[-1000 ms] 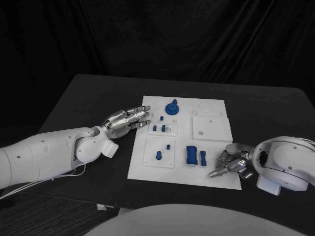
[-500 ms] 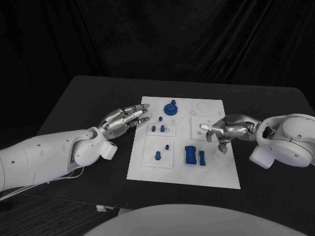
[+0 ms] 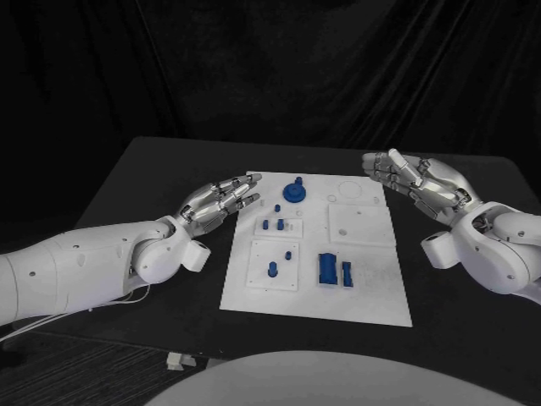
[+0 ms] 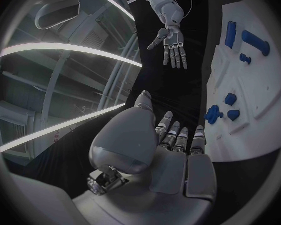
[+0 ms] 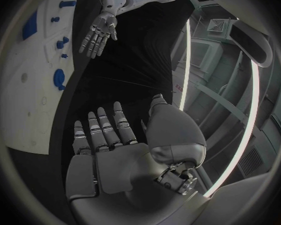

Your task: Assemble the parts on the task board

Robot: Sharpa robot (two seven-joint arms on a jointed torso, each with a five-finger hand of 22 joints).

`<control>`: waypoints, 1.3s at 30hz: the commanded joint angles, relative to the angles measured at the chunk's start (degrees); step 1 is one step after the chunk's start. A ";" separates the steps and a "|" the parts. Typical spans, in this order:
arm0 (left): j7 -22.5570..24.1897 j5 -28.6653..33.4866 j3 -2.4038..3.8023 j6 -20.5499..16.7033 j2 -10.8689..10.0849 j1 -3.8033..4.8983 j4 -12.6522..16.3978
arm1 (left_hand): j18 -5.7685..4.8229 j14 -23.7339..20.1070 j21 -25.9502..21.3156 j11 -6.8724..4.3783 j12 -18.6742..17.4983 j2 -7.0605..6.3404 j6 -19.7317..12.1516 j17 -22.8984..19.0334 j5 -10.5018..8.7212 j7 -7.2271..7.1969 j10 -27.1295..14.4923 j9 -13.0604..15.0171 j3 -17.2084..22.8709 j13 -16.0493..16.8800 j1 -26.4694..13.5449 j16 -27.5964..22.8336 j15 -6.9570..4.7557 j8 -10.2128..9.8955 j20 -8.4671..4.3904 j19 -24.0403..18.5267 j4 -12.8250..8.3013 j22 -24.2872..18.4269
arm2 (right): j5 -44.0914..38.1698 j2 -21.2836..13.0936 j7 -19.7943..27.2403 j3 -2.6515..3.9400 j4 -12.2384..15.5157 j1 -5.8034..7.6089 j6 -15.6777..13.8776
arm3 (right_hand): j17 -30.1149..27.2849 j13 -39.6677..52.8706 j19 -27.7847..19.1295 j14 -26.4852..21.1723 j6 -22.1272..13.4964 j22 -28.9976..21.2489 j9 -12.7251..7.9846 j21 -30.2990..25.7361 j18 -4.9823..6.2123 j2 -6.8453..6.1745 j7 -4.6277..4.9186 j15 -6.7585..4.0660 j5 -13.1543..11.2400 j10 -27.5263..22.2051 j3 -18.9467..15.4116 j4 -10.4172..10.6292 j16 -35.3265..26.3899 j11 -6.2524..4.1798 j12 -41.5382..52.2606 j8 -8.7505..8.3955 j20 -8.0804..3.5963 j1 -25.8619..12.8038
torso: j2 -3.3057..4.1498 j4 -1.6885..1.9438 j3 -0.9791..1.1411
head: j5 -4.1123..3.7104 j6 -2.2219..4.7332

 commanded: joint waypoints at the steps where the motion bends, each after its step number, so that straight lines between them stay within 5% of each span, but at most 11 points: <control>1: 11.91 -0.26 0.05 -2.71 -0.01 -0.05 0.17 | 0.59 0.10 -0.33 -0.42 -0.28 -0.21 0.03 -0.11 0.26 -0.38 0.08 -0.04 -0.29 -0.06 0.02 -0.20 -0.52 -0.23 -0.57 0.00 0.05 -0.06 | 4.57 0.15 10.04 0.02 -0.47 -0.62 -2.71 | -0.26 -1.89 -2.20 -3.46 -1.49 -3.31 -2.86 -0.36 2.13 -0.12 -0.45 -0.43 0.28 -3.31 0.58 -0.05 -0.14 -0.28 0.78 -0.16 0.37 0.36 | -0.44 -0.39 0.12 | 0.13 0.00; 17: 11.65 -0.27 0.05 -2.25 0.56 -0.05 -0.56 | 0.56 0.10 -0.33 -0.16 -0.26 0.04 0.19 -0.11 1.03 -0.15 -0.02 -0.03 -0.17 -0.06 0.30 -0.20 -0.22 -0.25 -0.48 -0.02 0.05 -0.10 | 5.14 0.89 10.29 0.02 -1.74 -1.94 -0.78 | -0.37 -3.90 -3.13 -5.94 -1.54 -5.22 -6.84 -0.50 4.02 0.48 0.72 -0.59 0.89 -5.42 0.87 -0.07 1.58 0.81 5.37 1.21 1.30 1.10 | -0.42 -0.30 0.39 | 0.16 0.00; 18: 0.24 -0.17 -0.01 -1.98 0.45 0.00 -0.62 | -2.93 0.10 -0.63 -3.30 -3.24 -3.53 -6.03 -0.11 -5.37 -5.08 -2.87 -2.58 4.55 -1.71 -24.33 -0.20 -2.53 -2.33 -3.00 -0.33 -5.00 -1.19 | 4.40 0.87 9.18 -0.01 -1.66 -1.76 -1.00 | -2.86 -7.14 -4.67 -8.91 -10.32 -9.85 -10.68 -1.25 0.37 -0.15 -0.63 -2.97 -4.17 -9.31 2.97 -5.13 -0.78 -1.90 0.59 -4.19 -3.34 -16.30 | -0.40 -0.34 0.38 | 0.13 0.00; 19: 0.23 -0.17 0.00 -2.05 0.46 0.00 -0.61 | -2.93 0.10 -0.63 -3.30 -3.26 -3.55 -6.04 -0.11 -5.37 -5.08 -2.87 -2.58 4.55 -1.71 -24.37 -0.20 -2.53 -2.33 -3.00 -0.33 -5.00 -1.19 | 4.43 0.91 9.17 0.02 -1.68 -1.78 -1.06 | -2.86 -8.03 -4.67 -9.75 -12.45 -9.85 -11.74 -1.25 0.20 -0.15 -0.63 -3.55 -4.17 -10.43 3.60 -6.39 -1.23 -2.51 -0.45 -4.19 -4.44 -18.90 | -0.41 -0.34 0.38 | 0.11 0.03; 20: 0.20 -0.15 0.04 -2.23 0.47 0.00 -0.56 | -2.93 0.10 -0.63 -3.30 -3.58 -3.80 -6.44 -0.11 -5.62 -5.08 -2.87 -2.58 4.82 -1.71 -25.91 -0.20 -2.53 -2.59 -3.18 -0.33 -5.27 -1.19 | 4.50 1.00 9.13 0.10 -1.71 -1.83 -1.24 | -2.86 -9.23 -4.67 -10.99 -15.76 -9.85 -13.19 -1.25 -0.99 -0.15 -0.63 -8.32 -4.17 -12.03 4.50 -8.26 -5.78 -3.60 -2.14 -4.19 -6.16 -25.76 | -0.43 -0.36 0.38 | 0.08 0.12; 21: 0.15 -0.13 0.11 -2.51 0.49 0.01 -0.49 | -2.93 0.10 -0.63 -3.30 -3.87 -4.07 -6.88 -0.11 -6.12 -5.08 -2.87 -2.58 5.21 -1.71 -27.88 -0.20 -2.53 -2.80 -3.47 -0.33 -5.66 -1.19 | 4.62 1.16 9.06 0.23 -1.78 -1.91 -1.53 | -2.86 -10.23 -4.67 -12.08 -18.44 -9.85 -14.36 -1.25 -1.73 -0.15 -0.63 -8.32 -4.17 -13.34 8.65 -9.77 -5.78 -8.41 -3.52 -4.19 -7.57 -31.04 | -0.46 -0.39 0.38 | 0.03 0.27; 23: 0.04 -0.07 0.26 -3.17 0.54 0.01 -0.33 | -2.93 0.10 -0.63 -3.30 -4.21 -4.46 -7.49 -0.11 -6.83 -5.08 -2.87 -2.58 5.74 -1.71 -30.65 -0.20 -2.53 -3.06 -3.83 -0.33 -6.19 -1.19 | 4.90 1.50 8.91 0.51 -1.92 -2.09 -2.18 | -2.86 -14.90 -4.67 -16.76 -21.13 -9.85 -15.54 -1.25 -6.23 -0.15 -0.63 -8.32 -4.17 -14.75 8.65 -11.35 -5.78 -8.41 -4.92 -4.19 -9.01 -36.36 | -0.53 -0.45 0.37 | -0.08 0.59; 25: -0.25 0.08 0.66 -4.84 0.65 0.03 0.10 | -3.63 0.10 -0.63 -3.30 -4.84 -5.14 -8.75 -0.11 -8.04 -5.08 -2.87 -2.58 6.69 -1.71 -35.42 -0.20 -2.53 -3.52 -4.30 -0.33 -7.14 -1.19 | 5.59 2.40 8.53 1.26 -2.29 -2.56 -3.86 | -2.86 -14.90 -4.67 -16.76 -24.65 -9.85 -19.87 -1.25 -6.23 -0.15 -0.63 -8.32 -4.17 -19.52 8.65 -16.91 -5.78 -8.41 -9.98 -4.19 -14.23 -43.19 | -0.71 -0.61 0.34 | -0.37 1.43; 37: -3.35 1.71 4.93 -23.05 1.92 0.22 4.69 | -5.16 0.10 -0.63 -3.30 -10.81 -7.69 -13.24 -0.11 -12.51 -5.08 -2.87 -2.58 10.17 -1.71 -53.16 -0.20 -2.53 -7.76 -9.52 -0.33 -10.61 -1.19 | 12.67 11.50 4.65 8.82 -6.03 -7.29 -20.84 | -2.86 -14.90 -4.67 -16.76 -30.88 -9.85 -19.87 -1.25 -6.23 -0.15 -0.63 -8.32 -4.17 -19.52 8.65 -16.91 -5.78 -8.41 -9.98 -4.19 -14.23 -55.32 | -2.68 -2.36 0.08 | -3.45 10.39; 38: -3.65 1.87 5.36 -24.87 2.04 0.24 5.15 | -5.19 0.10 -0.63 -3.30 -10.81 -11.78 -13.52 -0.11 -12.80 -5.08 -2.87 -2.58 10.39 -1.71 -54.24 -0.20 -2.53 -7.76 -9.52 -0.33 -10.84 -1.19 | 13.17 12.15 4.38 9.36 -6.30 -7.63 -22.06 | -2.86 -14.90 -4.67 -16.76 -30.88 -9.85 -19.87 -1.25 -6.23 -0.15 -0.63 -8.32 -4.17 -19.52 8.65 -16.91 -5.78 -8.41 -9.98 -4.19 -14.23 -55.32 | -2.84 -2.50 0.06 | -3.71 11.14; 39: -3.96 2.03 5.78 -26.67 2.17 0.26 5.60 | -9.75 0.10 -0.63 -3.30 -10.81 -11.78 -13.79 -0.11 -13.08 -5.08 -2.87 -2.58 10.60 -1.71 -55.36 -0.20 -2.53 -7.76 -9.52 -0.33 -11.05 -1.19 | 13.63 12.74 4.13 9.85 -6.54 -7.93 -23.16 | -2.86 -14.90 -4.67 -16.76 -30.88 -9.85 -19.87 -1.25 -6.23 -0.15 -0.63 -8.32 -4.17 -19.52 8.65 -16.91 -5.78 -8.41 -9.98 -4.19 -14.23 -55.32 | -2.99 -2.63 0.04 | -3.94 11.82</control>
